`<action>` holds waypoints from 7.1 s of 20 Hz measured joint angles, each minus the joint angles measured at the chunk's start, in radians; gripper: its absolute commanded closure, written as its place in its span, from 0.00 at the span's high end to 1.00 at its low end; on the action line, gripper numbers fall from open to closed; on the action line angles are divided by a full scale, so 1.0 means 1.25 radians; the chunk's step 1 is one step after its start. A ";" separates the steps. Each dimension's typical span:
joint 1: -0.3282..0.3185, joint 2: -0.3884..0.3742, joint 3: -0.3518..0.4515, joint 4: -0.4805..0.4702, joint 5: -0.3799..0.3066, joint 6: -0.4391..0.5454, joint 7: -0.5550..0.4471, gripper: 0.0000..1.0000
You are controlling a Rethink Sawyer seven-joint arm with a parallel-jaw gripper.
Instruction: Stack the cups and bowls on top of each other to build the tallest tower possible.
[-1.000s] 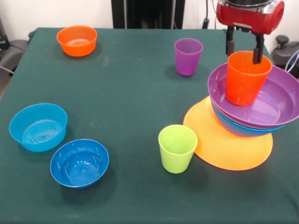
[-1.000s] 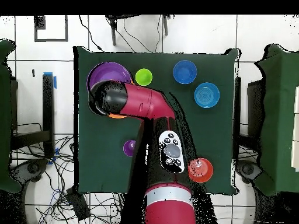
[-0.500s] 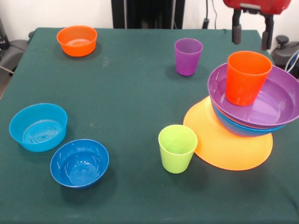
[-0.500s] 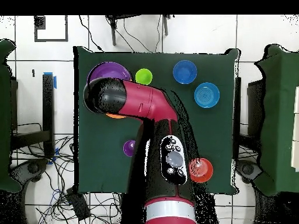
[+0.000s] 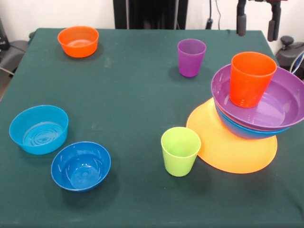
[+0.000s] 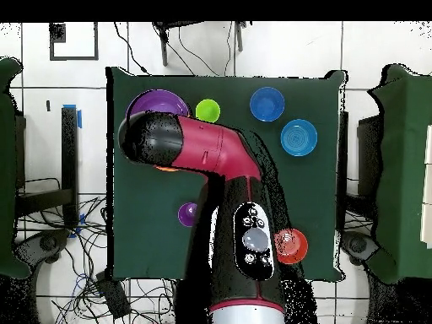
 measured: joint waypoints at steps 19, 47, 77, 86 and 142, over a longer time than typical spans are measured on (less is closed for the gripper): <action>-0.133 0.006 -0.002 -0.010 -0.132 0.053 -0.003 1.00; -0.431 0.041 0.115 -0.077 -0.293 0.102 -0.190 1.00; -0.591 0.013 0.168 0.185 -0.424 0.085 -0.190 1.00; -0.598 0.023 0.182 0.225 -0.461 0.085 -0.190 1.00; -0.590 0.148 0.142 0.256 -0.596 -0.099 -0.190 1.00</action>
